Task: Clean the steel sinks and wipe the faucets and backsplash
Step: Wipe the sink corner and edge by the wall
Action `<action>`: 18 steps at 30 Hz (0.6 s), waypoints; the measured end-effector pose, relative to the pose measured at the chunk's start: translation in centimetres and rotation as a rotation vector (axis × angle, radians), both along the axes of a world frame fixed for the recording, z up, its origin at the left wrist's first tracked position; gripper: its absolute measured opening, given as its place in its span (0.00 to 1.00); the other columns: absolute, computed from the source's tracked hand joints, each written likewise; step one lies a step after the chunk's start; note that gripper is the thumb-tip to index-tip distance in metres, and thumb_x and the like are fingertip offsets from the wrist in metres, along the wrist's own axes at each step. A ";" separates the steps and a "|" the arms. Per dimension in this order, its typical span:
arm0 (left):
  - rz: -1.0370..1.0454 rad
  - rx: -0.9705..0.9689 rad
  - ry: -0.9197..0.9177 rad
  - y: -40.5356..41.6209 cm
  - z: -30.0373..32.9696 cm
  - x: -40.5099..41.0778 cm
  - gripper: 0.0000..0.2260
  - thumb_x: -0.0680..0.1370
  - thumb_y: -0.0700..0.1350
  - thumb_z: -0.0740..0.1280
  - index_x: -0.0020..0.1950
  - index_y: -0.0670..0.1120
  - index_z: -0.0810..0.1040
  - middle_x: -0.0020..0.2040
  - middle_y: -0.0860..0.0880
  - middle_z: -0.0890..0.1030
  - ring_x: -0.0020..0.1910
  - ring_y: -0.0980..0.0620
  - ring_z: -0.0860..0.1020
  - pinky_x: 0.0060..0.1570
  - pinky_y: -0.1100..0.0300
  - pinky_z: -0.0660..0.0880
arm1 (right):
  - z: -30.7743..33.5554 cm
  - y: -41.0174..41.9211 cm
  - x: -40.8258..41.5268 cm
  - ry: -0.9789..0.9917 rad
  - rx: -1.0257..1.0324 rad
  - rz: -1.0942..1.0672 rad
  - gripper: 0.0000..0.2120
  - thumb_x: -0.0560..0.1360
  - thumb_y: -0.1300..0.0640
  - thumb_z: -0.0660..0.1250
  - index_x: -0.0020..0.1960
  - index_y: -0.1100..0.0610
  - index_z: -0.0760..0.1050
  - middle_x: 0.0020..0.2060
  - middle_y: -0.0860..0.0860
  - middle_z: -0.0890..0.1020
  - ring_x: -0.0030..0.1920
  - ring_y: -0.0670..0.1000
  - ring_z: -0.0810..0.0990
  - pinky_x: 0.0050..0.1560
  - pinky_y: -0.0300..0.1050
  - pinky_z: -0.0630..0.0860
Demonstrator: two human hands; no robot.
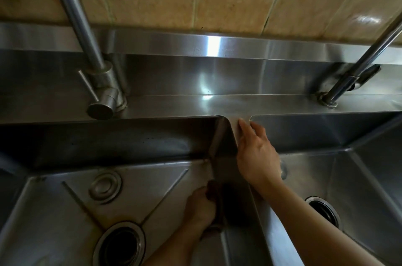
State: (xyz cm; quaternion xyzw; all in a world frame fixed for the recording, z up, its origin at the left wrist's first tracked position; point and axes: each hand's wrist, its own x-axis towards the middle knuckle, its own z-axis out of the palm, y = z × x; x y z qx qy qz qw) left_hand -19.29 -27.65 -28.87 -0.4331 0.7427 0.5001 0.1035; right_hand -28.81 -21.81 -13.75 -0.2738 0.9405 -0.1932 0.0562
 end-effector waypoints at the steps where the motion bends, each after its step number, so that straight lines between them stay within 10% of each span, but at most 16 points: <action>1: 0.032 -0.059 0.024 -0.7 0.1 -0.5 0.13 0.80 0.54 0.58 0.56 0.49 0.77 0.56 0.45 0.81 0.55 0.44 0.79 0.52 0.56 0.75 | 0.0 0.1 0.0 0.007 0.001 0.003 0.22 0.81 0.56 0.53 0.75 0.48 0.58 0.72 0.53 0.62 0.62 0.61 0.73 0.57 0.59 0.74; 11: -0.028 -0.210 0.093 -5.0 -4.4 -5.5 0.25 0.78 0.61 0.58 0.72 0.51 0.64 0.68 0.44 0.71 0.64 0.40 0.72 0.63 0.51 0.67 | -0.7 -0.5 -0.7 0.098 -0.014 -0.009 0.20 0.81 0.57 0.52 0.72 0.49 0.61 0.69 0.54 0.65 0.59 0.63 0.74 0.52 0.54 0.72; 15: -0.244 -0.376 0.163 -3.9 -4.9 -4.4 0.19 0.75 0.60 0.63 0.59 0.49 0.76 0.56 0.44 0.78 0.47 0.47 0.79 0.51 0.57 0.73 | -1.0 -0.4 -0.8 0.117 -0.021 -0.019 0.19 0.81 0.57 0.52 0.71 0.49 0.63 0.67 0.54 0.67 0.56 0.62 0.75 0.47 0.52 0.70; 18: -0.532 -0.412 0.099 -2.7 -4.2 -2.0 0.21 0.78 0.53 0.61 0.70 0.50 0.67 0.62 0.46 0.70 0.56 0.42 0.76 0.54 0.58 0.72 | -1.0 -0.4 -0.8 0.119 -0.015 -0.035 0.19 0.81 0.56 0.52 0.71 0.50 0.64 0.68 0.54 0.67 0.56 0.63 0.75 0.48 0.53 0.72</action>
